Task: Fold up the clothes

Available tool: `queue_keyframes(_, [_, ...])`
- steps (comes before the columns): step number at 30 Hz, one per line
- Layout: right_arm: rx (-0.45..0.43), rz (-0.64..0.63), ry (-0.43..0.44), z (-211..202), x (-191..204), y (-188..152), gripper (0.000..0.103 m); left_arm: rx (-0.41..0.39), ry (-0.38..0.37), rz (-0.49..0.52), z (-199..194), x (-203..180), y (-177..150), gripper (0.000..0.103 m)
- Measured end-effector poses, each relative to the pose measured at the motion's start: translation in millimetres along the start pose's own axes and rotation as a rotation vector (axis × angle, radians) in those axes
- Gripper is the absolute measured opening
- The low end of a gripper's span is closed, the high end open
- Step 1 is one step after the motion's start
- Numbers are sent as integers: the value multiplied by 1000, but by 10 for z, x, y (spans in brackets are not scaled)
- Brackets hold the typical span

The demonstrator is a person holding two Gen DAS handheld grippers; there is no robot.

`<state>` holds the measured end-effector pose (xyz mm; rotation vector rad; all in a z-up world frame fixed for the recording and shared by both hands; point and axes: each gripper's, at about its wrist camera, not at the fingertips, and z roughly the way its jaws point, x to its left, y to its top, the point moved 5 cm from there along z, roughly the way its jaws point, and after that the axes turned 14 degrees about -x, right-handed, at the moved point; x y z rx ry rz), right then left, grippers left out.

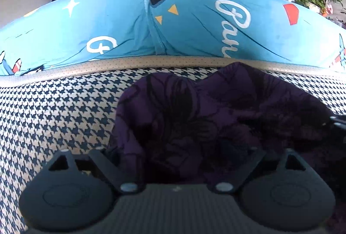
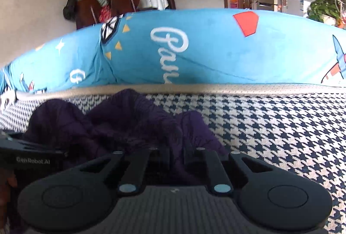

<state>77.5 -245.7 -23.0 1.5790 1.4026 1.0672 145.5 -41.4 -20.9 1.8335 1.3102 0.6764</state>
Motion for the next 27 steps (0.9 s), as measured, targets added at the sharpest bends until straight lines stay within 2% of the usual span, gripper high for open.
queue_keyframes(4, [-74,6,-74,-132,-88,141,10,-24,52,-35,-47,122,53,78])
queue_keyframes(8, [-138,39,-160,-266,-253,300,8,-63,160,-37,-99,275,116,78])
queue_keyframes(12, [-187,50,-309,-406,-512,424,5,-98,264,-19,-151,442,180,78])
queue_keyframes(17, [-222,71,-508,-655,-959,536,2,-89,281,-54,-200,587,181,81])
queue_keyframes(20, [-184,124,-466,-709,-1113,501,3,-91,304,-65,-237,643,171,89])
queue_keyframes(24, [-122,158,-367,-681,-1121,398,5,-97,357,-104,-285,774,194,89])
queue_keyframes(26, [-98,197,-316,-630,-1108,362,9,-94,382,-121,-290,848,203,89])
queue_keyframes(27, [-87,218,-291,-603,-1101,347,16,-92,394,-130,-293,885,207,89])
